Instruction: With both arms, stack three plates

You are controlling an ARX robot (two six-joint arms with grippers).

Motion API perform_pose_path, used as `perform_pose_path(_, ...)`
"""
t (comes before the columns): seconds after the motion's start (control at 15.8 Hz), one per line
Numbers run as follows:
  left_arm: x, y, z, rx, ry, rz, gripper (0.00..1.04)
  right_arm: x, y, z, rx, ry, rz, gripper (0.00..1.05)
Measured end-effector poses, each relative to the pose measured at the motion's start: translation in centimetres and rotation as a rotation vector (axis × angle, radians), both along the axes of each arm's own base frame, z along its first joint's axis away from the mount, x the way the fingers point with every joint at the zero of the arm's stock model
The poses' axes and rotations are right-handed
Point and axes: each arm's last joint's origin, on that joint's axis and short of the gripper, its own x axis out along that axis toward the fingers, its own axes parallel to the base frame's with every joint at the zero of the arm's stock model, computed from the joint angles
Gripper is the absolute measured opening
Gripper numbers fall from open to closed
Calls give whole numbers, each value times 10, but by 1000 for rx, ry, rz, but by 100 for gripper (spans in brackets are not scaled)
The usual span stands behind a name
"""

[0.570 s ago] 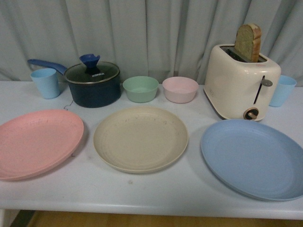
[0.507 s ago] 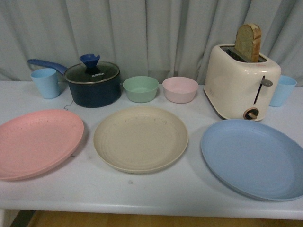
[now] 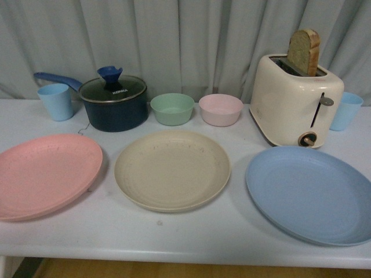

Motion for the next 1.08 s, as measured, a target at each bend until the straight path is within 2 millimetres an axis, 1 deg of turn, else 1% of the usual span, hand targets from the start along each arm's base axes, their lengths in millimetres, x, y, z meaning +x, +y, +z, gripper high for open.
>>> perform_pose_path(1.08,0,0,0,0,0,0,98,0,0,0,0,0,0,98)
